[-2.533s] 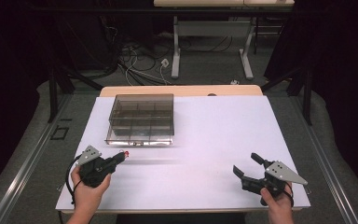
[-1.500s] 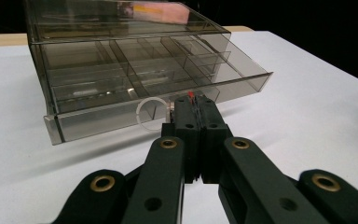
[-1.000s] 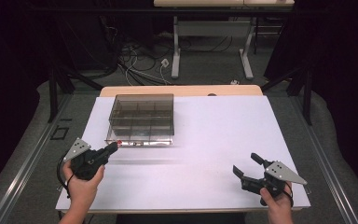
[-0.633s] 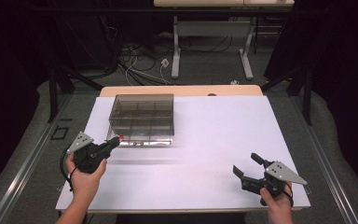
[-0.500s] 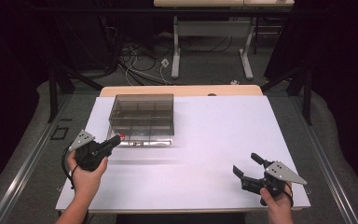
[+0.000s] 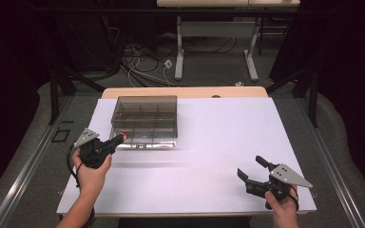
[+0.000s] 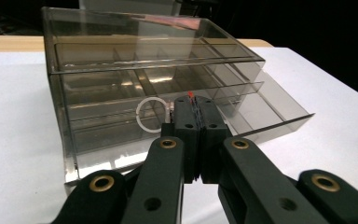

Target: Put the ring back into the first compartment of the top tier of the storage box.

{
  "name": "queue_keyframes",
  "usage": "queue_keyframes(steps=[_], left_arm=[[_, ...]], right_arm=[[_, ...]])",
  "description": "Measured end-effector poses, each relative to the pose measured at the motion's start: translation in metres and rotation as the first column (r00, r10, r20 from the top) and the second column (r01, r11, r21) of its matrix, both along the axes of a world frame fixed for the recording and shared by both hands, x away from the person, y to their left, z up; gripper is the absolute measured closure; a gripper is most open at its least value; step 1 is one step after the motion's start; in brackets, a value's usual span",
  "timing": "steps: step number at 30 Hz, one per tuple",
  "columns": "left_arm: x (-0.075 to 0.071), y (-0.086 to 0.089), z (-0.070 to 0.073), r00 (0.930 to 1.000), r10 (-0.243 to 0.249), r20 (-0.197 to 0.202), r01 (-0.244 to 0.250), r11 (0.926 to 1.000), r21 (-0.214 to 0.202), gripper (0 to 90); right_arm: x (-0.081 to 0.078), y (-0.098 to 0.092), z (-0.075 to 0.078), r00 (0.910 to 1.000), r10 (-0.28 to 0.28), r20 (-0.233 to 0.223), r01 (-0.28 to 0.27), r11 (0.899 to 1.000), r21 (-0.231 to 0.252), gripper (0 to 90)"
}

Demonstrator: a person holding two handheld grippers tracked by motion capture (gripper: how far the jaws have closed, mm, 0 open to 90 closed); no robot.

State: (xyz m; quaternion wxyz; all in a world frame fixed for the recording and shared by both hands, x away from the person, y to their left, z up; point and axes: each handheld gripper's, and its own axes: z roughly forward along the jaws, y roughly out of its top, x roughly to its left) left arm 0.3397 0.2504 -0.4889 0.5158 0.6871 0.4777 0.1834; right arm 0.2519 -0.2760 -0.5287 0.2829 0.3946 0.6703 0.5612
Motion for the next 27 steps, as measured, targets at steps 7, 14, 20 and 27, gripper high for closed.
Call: queue_keyframes(steps=[7,14,20,27], left_arm=[[0.005,0.004,-0.004,0.9996,0.026,-0.01,-0.026,0.9997,-0.005,89.3],[0.009,0.008,-0.006,0.9987,0.05,-0.015,-0.05,0.9988,-0.005,89.3],[0.012,0.01,-0.008,0.998,0.062,-0.014,-0.062,0.998,-0.012,89.3],[0.014,0.01,-0.01,0.9976,0.066,-0.018,-0.067,0.9977,-0.009,89.2]], right_arm=[[0.0,0.0,0.0,1.0,0.0,-0.003,0.0,1.0,0.002,14.9],[0.0,0.001,0.0,1.0,-0.001,-0.002,0.001,1.0,0.002,14.9],[0.0,0.001,0.0,1.0,0.003,-0.003,-0.003,1.0,0.0,14.9],[0.0,0.001,0.0,1.0,0.001,-0.004,-0.001,1.0,-0.003,14.9]])
